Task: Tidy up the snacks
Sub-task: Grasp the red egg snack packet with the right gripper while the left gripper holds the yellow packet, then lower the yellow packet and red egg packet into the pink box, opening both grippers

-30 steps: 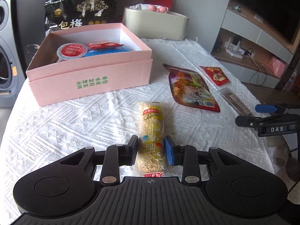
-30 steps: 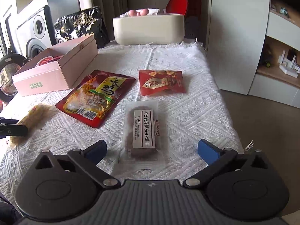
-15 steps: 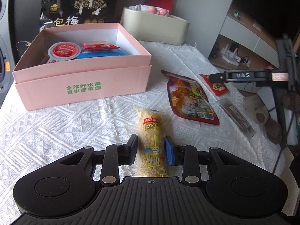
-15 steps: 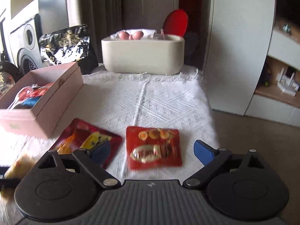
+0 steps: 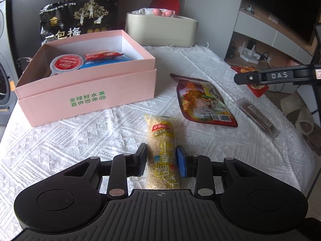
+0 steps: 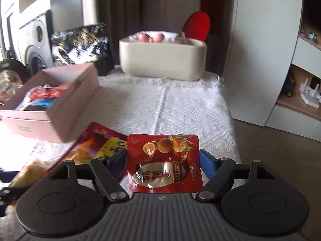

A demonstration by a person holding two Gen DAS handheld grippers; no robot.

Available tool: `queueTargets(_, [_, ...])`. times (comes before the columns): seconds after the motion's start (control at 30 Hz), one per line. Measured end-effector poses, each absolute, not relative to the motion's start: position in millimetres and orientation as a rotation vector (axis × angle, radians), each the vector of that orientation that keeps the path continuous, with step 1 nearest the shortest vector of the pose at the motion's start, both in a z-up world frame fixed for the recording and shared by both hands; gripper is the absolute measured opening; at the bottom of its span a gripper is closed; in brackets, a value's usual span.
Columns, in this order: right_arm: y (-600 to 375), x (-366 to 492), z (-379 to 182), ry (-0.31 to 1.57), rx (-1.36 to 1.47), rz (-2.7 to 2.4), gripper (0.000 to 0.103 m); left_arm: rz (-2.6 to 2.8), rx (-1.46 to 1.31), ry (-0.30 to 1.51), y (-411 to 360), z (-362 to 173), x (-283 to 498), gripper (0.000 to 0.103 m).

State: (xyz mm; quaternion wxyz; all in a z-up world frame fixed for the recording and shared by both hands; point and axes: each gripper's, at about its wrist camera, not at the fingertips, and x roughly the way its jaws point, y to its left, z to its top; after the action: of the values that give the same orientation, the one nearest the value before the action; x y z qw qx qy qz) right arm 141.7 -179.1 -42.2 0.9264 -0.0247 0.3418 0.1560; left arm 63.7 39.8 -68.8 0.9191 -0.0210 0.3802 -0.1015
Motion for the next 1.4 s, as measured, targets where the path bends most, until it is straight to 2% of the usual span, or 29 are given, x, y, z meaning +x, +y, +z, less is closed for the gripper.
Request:
queueTargets(0.23, [-165.1,90.2,-20.6,0.686,-0.055,0.436,0.077,-0.219,-0.100,0.802,46.1,-65.5,50.8,0.034])
queueTargets(0.47, [-143.1,54.0,-3.7,0.648,-0.109,0.542,0.077,-0.235,-0.085,0.786,55.4,-44.4,6.1,0.034])
queueTargets(0.7, [-121.6,44.5,43.5,0.500,-0.124,0.600,0.077,-0.090,-0.067,0.529,97.5,41.8,14.2,0.034])
queueTargets(0.8, [-111.4,49.6,62.2,0.446,-0.116,0.606,0.077,-0.054,-0.085,0.426,115.3,79.2,46.7,0.034])
queueTargets(0.87, [-103.5,55.3,71.3,0.424,-0.116,0.602,0.077,-0.049,-0.128,0.428,125.9,89.0,76.1,0.034])
queueTargets(0.97, [-93.6,65.2,76.5,0.418,-0.125,0.590,0.077,-0.078,-0.219,0.504,142.8,73.8,129.1,0.034])
queueTargets(1.07, [-87.0,75.8,74.2,0.441,-0.136,0.579,0.077,-0.107,-0.279,0.632,155.9,21.8,173.4,0.034])
queueTargets(1.17, [-82.3,86.9,68.3,0.468,-0.157,0.559,0.077,-0.046,-0.227,0.720,157.9,-16.4,194.2,0.035])
queueTargets(1.23, [-78.5,95.3,63.5,0.487,-0.171,0.542,0.077,-0.014,-0.184,0.687,159.5,-22.5,196.3,0.039])
queueTargets(1.4, [-67.8,119.1,59.0,0.526,-0.171,0.522,0.077,0.027,-0.191,0.547,165.8,-0.1,167.9,0.036])
